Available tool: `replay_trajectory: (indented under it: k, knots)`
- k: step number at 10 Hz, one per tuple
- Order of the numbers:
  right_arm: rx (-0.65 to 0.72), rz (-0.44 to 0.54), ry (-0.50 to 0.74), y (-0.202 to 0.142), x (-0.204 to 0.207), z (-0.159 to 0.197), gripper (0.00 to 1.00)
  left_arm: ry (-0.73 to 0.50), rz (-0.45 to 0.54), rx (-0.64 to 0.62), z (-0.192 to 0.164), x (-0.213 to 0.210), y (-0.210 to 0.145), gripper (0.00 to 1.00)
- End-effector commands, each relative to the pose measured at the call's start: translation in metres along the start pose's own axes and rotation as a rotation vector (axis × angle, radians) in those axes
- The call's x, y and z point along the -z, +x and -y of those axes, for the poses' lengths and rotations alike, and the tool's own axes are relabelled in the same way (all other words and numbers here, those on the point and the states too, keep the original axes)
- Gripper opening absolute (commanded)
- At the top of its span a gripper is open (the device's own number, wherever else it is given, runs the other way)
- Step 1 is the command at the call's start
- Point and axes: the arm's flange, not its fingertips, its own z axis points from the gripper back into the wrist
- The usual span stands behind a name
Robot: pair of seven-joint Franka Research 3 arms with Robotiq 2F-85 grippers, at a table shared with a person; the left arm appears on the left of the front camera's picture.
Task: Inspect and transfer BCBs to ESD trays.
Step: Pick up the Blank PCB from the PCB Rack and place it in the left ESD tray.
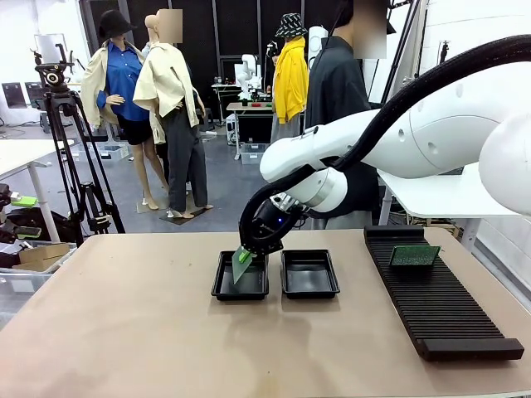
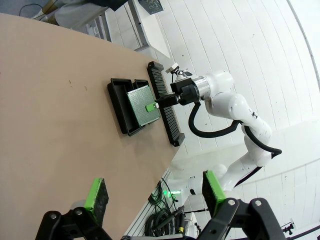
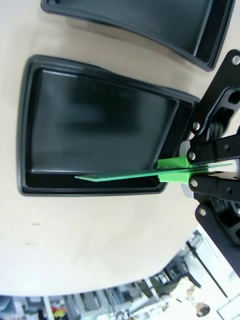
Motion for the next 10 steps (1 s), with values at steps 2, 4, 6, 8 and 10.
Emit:
replay_trajectory:
  k: [2,4,6,8,10]
  knots:
    - [0.043,0.078,-0.016,-0.004,0.008,0.001,0.0,0.008,0.002,-0.015,0.002,-0.001,0.0,1.0]
    - [0.036,0.055,0.002,0.003,0.012,0.004,0.0,0.008,0.002,-0.015,0.002,-0.001,0.0,1.0]
    - [0.059,0.036,0.014,0.011,0.02,0.01,0.0,0.008,0.002,-0.015,0.002,-0.001,0.0,1.0]
    - [0.052,0.026,0.041,0.015,0.024,0.009,0.0,0.008,0.002,-0.015,0.002,-0.001,0.0,1.0]
    - [0.05,0.026,0.044,0.015,0.026,0.008,0.0,0.008,0.002,-0.015,0.002,-0.001,0.0,1.0]
